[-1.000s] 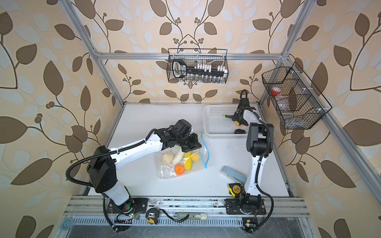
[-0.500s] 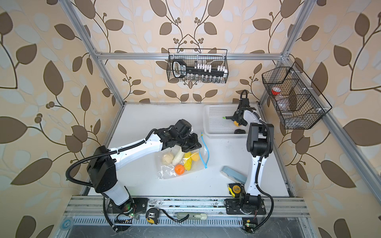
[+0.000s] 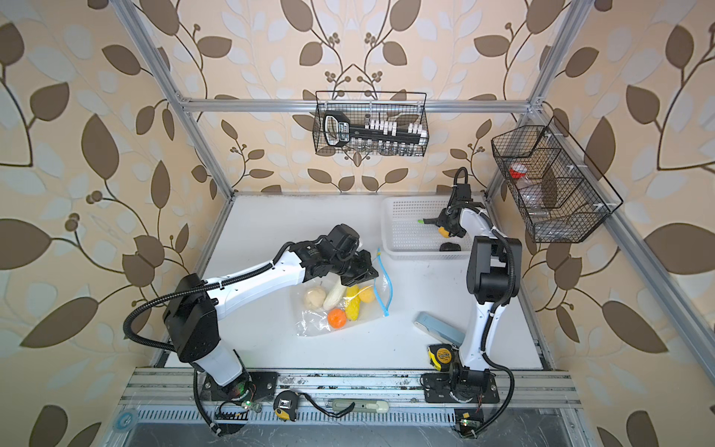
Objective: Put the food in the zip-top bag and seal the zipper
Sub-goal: 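Lift the yellow pepper and carry it with the right gripper to the bag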
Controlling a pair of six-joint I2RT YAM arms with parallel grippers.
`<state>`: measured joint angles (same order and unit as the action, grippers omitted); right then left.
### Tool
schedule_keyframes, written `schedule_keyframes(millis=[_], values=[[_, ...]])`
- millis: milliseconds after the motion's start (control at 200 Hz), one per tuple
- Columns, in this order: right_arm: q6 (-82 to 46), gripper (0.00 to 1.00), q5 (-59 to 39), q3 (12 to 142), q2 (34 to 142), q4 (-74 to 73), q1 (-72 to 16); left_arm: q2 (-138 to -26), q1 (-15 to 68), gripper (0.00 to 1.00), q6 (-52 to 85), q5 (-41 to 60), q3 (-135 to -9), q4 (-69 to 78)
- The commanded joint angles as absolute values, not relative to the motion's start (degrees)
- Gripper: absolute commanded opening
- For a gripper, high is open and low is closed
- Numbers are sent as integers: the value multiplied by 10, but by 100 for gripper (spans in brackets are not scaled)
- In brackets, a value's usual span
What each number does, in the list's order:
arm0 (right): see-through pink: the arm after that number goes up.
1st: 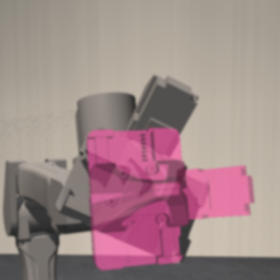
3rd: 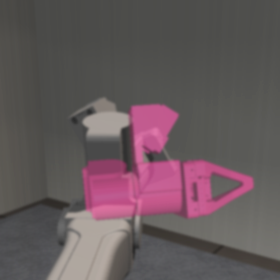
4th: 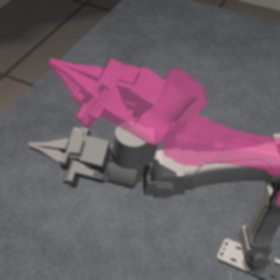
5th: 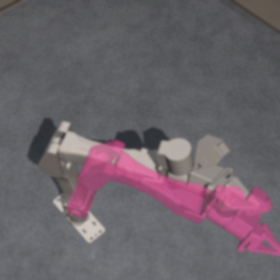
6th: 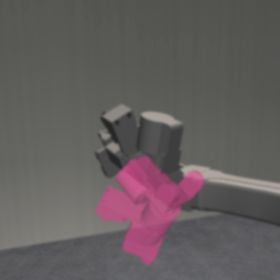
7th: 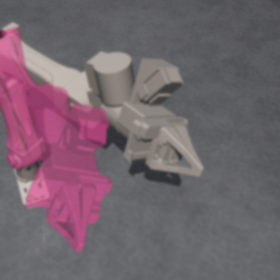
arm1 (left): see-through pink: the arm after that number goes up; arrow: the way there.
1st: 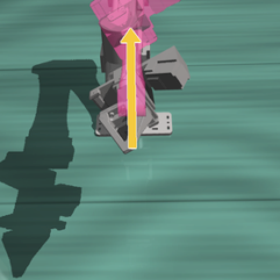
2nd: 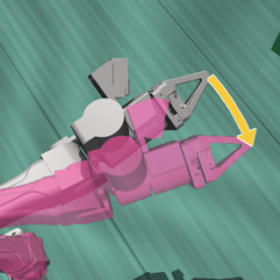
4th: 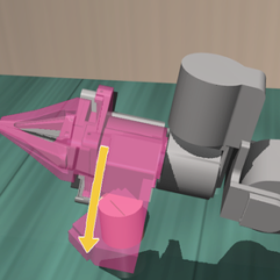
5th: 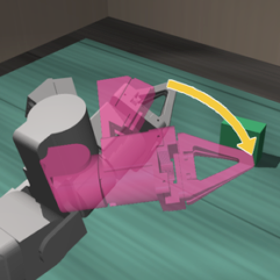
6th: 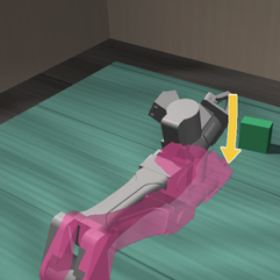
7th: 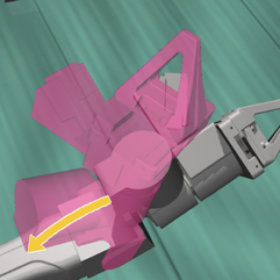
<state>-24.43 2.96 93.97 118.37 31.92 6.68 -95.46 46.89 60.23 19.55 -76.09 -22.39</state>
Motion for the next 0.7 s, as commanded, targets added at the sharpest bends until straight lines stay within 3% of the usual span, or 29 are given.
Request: schedule_keyframes(millis=[0,695], values=[[-246,62,31,920,1149,318,62,-939,470,0,602,203,-765,-209],[-274,61,16,794,1019,285,15,-949,470,0,599,209,-778,-216]])
